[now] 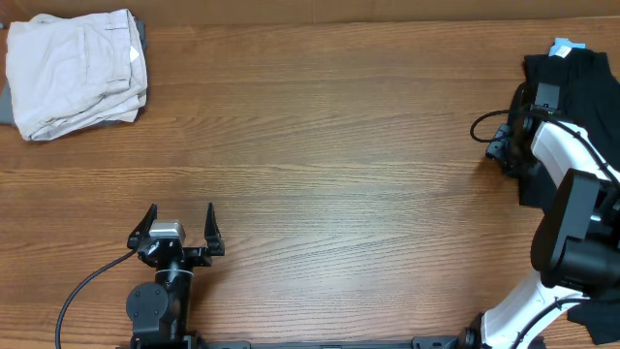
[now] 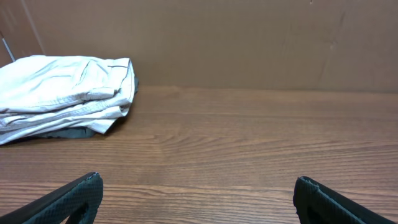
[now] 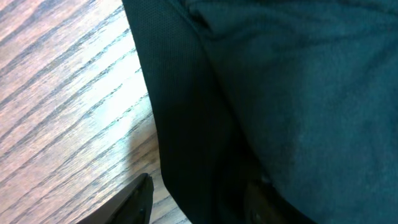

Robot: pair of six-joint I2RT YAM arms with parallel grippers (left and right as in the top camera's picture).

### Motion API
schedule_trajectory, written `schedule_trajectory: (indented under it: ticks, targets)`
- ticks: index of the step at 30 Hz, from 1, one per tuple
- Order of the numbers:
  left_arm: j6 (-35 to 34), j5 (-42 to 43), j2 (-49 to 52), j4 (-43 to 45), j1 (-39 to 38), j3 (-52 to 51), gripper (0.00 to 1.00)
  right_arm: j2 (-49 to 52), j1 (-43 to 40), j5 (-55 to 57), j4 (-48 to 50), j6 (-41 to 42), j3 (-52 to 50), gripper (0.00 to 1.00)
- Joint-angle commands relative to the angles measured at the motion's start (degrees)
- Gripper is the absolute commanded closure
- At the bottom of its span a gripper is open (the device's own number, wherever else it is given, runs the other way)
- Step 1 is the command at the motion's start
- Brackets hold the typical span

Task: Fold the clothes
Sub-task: 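Reach the right gripper to the black clothing pile at right, then grasp the black garment with the right gripper and lift it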

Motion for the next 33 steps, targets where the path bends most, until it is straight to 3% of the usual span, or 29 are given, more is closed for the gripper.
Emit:
schedule_trajectory:
  ticks: [1, 4, 8, 11, 12, 20, 33]
  targets:
    - [1.05, -0.52, -0.28, -0.09, 0.39, -0.22, 0.00, 2.10, -0.17, -0.39, 0.37, 1.20, 0.07, 0.50]
    - [1.05, -0.52, -0.28, -0.09, 0.39, -0.22, 0.00, 2.95, -0.17, -0.37, 0.35, 1.18, 0.07, 0.51]
    - [1.05, -0.52, -0.28, -0.09, 0.39, -0.22, 0.00, 3.08, -0.17, -0.33, 0.37, 1.18, 0.07, 0.64]
    - [1.05, -0.52, -0.28, -0.09, 0.39, -0.22, 0.00, 3.06, -0.17, 0.28, 0.20, 1.20, 0.13, 0.93]
    - [1.05, -0.52, -0.28, -0.09, 0.39, -0.22, 0.00, 3.04, -0.17, 0.28, 0.13, 1.20, 0.15, 0.96]
    - [1.05, -0.52, -0.28, -0.09, 0.39, -0.22, 0.00, -0.55, -0.17, 2.67, -2.97, 2.95, 2.93, 0.96]
    - [1.05, -0.52, -0.28, -0.09, 0.39, -0.22, 0.00, -21.66, 0.00, 2.60, -11.87, 3.10, 14.25, 0.96]
